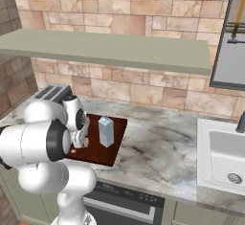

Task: Take out the milk from the fridge and place it on the tray on the counter. Then take the sugar cube near the tray and place it in the tray.

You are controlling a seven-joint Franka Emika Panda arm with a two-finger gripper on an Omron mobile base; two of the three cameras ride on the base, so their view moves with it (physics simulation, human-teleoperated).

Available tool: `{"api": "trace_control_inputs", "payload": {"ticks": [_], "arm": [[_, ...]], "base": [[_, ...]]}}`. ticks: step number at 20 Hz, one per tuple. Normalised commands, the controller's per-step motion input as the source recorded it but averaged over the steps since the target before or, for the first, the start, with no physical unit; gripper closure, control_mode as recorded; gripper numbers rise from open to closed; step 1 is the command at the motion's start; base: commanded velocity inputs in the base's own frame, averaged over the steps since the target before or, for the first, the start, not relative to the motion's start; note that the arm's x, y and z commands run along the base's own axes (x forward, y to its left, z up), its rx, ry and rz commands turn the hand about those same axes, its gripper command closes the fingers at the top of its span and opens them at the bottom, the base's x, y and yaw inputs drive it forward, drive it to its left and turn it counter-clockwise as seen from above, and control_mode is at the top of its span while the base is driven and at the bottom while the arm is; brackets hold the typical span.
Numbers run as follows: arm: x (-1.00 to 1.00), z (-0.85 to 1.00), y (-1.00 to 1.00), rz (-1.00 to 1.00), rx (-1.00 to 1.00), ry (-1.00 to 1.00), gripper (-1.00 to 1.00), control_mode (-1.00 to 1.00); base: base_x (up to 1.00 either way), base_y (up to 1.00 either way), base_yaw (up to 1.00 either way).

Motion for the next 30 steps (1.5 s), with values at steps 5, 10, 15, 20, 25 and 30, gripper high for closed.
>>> {"api": "trace_control_inputs", "payload": {"ticks": [5, 10, 15, 20, 25, 30], "arm": [[-0.22, 0.34, 0.0, 0.0, 0.0, -0.03, -1.0, -1.0], [-0.51, 0.38, -0.04, 0.0, 0.0, -0.07, -1.0, -1.0], [-0.79, 0.46, -0.08, 0.0, 0.0, -0.13, -1.0, -1.0], [-0.84, 0.78, -0.02, 0.0, 0.0, -0.16, -1.0, -1.0], [-0.66, 0.91, -0.03, 0.0, 0.0, -0.19, -1.0, -1.0], [-0.61, 0.97, -0.09, 0.0, 0.0, -0.2, -1.0, -1.0]], "base": [[0.0, 0.0, 0.0], [0.0, 0.0, 0.0], [0.0, 0.0, 0.0], [0.0, 0.0, 0.0], [0.0, 0.0, 0.0], [0.0, 0.0, 0.0]]}}
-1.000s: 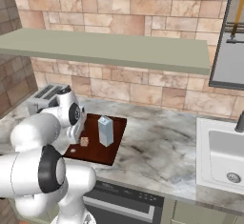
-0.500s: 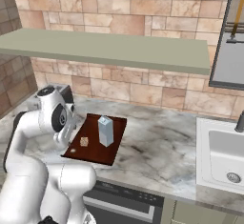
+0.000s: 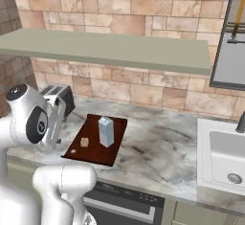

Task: Take out the milk from the fridge and place it on the tray on the counter. Then take the sugar cube near the tray and place it in the tray.

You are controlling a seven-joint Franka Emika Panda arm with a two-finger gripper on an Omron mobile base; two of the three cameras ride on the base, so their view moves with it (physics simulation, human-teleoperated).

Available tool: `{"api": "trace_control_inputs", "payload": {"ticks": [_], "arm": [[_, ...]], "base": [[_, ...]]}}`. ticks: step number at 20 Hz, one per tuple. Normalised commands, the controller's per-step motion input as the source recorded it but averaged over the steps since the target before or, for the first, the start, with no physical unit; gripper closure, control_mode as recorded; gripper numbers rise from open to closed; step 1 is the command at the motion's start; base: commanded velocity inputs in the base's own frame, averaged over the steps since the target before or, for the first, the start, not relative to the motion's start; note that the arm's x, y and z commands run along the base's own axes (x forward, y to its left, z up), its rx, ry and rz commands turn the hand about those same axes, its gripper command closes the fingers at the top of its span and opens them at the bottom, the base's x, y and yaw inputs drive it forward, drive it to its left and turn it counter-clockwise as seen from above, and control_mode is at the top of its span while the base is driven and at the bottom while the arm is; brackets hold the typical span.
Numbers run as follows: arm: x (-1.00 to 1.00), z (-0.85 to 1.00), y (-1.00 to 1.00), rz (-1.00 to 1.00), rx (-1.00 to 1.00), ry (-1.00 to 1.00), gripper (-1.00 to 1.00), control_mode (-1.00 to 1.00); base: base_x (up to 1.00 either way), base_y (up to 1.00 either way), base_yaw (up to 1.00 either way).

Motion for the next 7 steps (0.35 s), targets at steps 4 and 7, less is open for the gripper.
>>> {"api": "trace_control_inputs", "payload": {"ticks": [4, 7], "arm": [[-0.54, 1.0, -0.09, 0.0, 0.0, -0.23, -1.0, -1.0], [-0.58, 1.0, -0.27, 0.0, 0.03, -0.24, -1.0, -1.0]], "base": [[0.0, 0.0, 0.0], [0.0, 0.0, 0.0]]}}
